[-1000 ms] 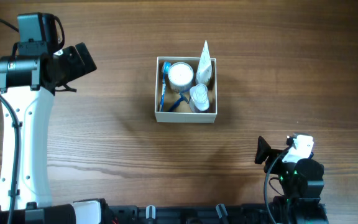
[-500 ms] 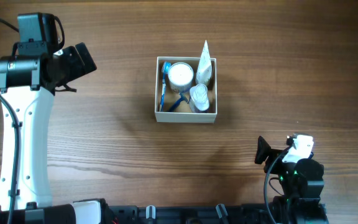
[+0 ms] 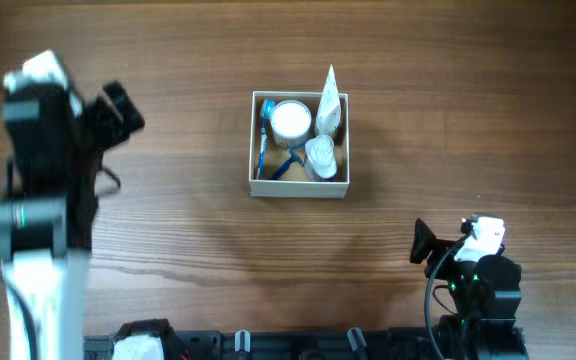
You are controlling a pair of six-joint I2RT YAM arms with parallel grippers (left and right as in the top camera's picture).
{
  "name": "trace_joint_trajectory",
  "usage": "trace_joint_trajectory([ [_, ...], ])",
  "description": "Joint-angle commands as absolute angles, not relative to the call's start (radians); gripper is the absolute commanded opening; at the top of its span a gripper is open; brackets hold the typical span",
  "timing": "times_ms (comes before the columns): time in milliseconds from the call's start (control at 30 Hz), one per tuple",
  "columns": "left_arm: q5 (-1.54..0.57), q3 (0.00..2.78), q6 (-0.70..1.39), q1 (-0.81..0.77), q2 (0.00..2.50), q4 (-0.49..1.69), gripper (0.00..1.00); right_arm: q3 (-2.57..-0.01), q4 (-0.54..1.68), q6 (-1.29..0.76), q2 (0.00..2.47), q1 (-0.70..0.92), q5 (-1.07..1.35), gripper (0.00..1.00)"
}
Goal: Pack container
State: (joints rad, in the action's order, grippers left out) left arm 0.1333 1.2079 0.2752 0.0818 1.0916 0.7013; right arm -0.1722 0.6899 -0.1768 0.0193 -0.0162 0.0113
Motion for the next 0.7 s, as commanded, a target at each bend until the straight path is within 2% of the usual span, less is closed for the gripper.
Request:
trace_joint_trajectory([
  [0,0.097,0.916,0.270,0.087,0.850,0.576,1.00,-0.172,0.685,-0.160,0.007,-0.014,0.027,1.00],
  [367,-0.011,0.355,0.271,0.082,0.289,0.530,1.00,-0.172,0.685,-0.159,0.007,-0.014,0.027,1.00],
  [667,-0.011,0.154,0.271,0.048,0.023,0.530,1.00,-0.172,0.685,-0.159,0.007,-0.014,0.027,1.00],
])
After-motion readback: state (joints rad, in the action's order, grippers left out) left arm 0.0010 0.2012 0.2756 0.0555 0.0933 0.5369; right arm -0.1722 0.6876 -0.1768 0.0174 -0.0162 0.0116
